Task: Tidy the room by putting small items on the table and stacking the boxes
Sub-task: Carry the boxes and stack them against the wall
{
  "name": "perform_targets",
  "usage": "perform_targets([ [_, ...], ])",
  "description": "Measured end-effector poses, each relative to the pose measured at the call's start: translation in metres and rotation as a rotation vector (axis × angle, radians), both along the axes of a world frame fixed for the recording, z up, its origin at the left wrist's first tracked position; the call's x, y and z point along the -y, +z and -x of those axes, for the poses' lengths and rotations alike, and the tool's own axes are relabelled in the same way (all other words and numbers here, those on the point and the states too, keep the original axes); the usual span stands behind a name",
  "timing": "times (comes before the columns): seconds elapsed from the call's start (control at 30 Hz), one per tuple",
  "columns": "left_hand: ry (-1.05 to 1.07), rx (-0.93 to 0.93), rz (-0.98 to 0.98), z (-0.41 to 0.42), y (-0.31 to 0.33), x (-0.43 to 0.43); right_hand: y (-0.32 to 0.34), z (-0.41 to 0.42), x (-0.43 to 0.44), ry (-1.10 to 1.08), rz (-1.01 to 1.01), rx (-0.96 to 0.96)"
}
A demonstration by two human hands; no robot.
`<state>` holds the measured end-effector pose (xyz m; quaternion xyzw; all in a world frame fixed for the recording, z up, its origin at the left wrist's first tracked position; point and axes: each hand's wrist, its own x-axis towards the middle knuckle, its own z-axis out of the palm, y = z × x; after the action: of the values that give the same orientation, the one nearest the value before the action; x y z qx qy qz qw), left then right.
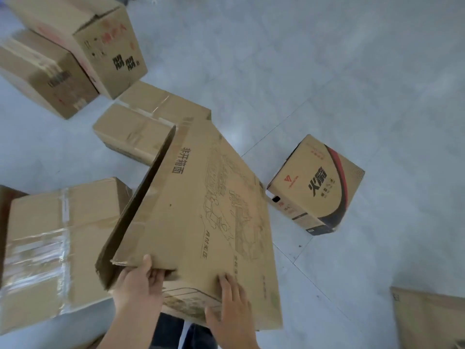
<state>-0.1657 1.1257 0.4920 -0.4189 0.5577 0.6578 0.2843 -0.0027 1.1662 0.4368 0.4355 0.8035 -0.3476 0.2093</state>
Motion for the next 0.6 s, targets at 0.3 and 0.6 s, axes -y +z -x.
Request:
perform_targets([
  [0.3,-0.779,-0.401,0.320,-0.103,-0.012,0.014,0.029,-0.063,-0.025,-0.847,0.200,-0.268],
  [0.6,-1.053,-0.546,0.254,-0.121,-0.028,0.040,0.052,-0.024,-0.038,-1.006,0.211,-0.420],
])
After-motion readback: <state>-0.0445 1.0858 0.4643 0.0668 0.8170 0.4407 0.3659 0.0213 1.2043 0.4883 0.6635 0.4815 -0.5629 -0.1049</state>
